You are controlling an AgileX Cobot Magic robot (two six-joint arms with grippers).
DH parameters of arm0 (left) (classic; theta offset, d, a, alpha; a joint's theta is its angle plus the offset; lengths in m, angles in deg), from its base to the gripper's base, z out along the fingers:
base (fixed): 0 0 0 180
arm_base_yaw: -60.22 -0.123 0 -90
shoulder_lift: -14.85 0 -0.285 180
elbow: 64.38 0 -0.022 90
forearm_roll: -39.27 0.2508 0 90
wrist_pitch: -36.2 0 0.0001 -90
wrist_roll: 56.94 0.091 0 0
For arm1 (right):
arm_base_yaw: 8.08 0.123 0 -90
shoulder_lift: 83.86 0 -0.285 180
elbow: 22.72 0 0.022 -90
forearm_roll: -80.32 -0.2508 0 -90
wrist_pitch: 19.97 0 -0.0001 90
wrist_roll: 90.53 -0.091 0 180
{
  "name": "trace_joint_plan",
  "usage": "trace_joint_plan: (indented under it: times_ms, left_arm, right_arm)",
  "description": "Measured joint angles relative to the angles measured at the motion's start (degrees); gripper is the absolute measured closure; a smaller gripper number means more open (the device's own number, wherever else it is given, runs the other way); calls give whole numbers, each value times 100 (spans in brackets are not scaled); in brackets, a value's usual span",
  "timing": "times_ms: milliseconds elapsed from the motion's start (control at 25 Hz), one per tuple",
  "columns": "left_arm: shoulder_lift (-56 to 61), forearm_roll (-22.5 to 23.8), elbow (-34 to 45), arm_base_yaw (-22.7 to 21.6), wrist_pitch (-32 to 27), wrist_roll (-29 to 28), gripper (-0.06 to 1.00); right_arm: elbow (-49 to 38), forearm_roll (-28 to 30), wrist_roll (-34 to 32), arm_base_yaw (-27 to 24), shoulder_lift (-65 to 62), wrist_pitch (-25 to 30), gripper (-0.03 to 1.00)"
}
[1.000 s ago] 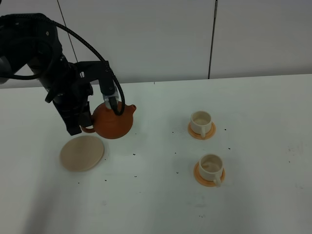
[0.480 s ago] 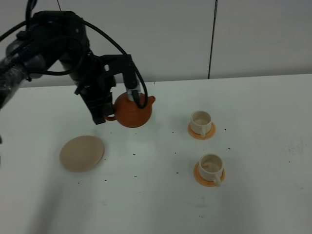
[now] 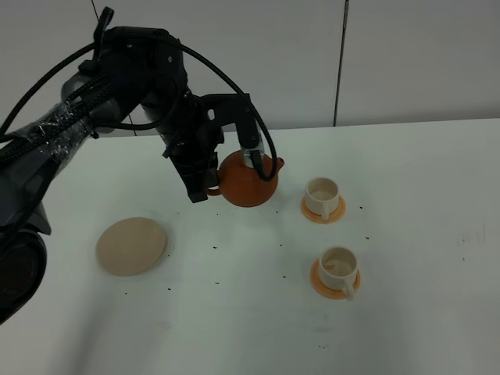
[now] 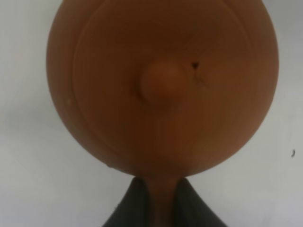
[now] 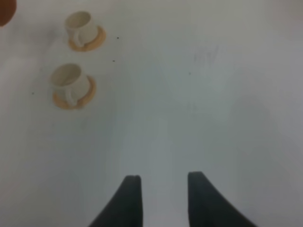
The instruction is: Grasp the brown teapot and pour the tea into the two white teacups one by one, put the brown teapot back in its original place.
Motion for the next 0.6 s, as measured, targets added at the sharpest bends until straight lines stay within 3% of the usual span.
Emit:
trace_joint_plan:
  times_ms: [600]
  left_arm:
    - [-182, -26, -219, 148, 0, -60, 78]
  right_arm:
    - [0, -51, 0, 0, 0, 0, 73]
